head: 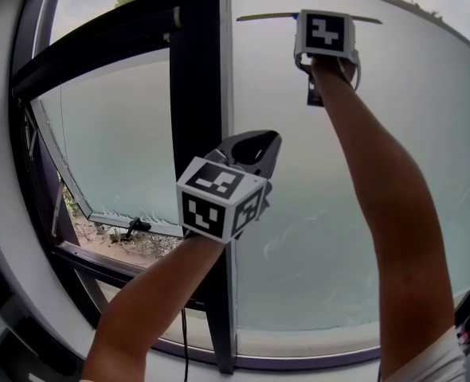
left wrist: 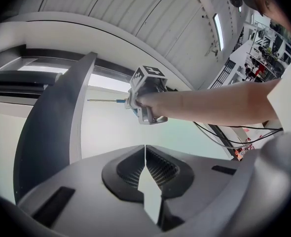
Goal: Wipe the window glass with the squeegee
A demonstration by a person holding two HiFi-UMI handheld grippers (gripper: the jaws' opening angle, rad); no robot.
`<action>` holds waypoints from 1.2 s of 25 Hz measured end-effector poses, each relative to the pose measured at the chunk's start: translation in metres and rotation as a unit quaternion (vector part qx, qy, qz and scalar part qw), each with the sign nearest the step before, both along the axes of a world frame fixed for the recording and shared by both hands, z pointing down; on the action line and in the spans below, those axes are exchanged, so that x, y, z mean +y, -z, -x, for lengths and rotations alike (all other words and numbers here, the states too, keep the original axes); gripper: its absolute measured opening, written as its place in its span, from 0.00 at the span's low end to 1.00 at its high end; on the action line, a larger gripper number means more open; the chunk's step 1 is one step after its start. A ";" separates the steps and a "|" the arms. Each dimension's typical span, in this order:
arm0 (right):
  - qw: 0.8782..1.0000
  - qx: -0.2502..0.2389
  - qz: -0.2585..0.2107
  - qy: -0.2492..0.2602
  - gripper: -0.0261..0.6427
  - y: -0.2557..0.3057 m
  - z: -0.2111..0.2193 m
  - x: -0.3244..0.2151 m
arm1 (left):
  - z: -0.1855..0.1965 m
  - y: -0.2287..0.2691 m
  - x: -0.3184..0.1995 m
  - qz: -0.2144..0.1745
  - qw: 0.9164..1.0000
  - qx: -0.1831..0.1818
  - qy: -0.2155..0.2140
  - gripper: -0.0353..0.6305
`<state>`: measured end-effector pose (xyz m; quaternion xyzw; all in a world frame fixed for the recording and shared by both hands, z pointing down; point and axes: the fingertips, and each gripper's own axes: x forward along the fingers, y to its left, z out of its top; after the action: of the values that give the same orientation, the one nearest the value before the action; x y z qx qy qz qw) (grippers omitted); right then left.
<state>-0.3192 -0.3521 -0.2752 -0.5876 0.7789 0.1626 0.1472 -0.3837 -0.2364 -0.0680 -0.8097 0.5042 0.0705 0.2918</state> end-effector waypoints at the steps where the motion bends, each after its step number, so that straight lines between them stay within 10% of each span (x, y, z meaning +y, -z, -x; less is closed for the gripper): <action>1: 1.000 0.000 0.000 -0.002 0.26 0.002 0.001 -0.001 | 0.001 -0.001 0.000 0.001 1.000 0.000 -0.001 0.09; 30: 0.999 -0.016 0.036 0.006 0.26 -0.031 0.008 -0.011 | -0.011 -0.032 0.005 0.036 0.998 0.017 -0.040 0.09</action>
<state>-0.3274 -0.3629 -0.2443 -0.5901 0.7856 0.1241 0.1388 -0.3727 -0.2315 -0.0361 -0.8380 0.4784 0.0773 0.2510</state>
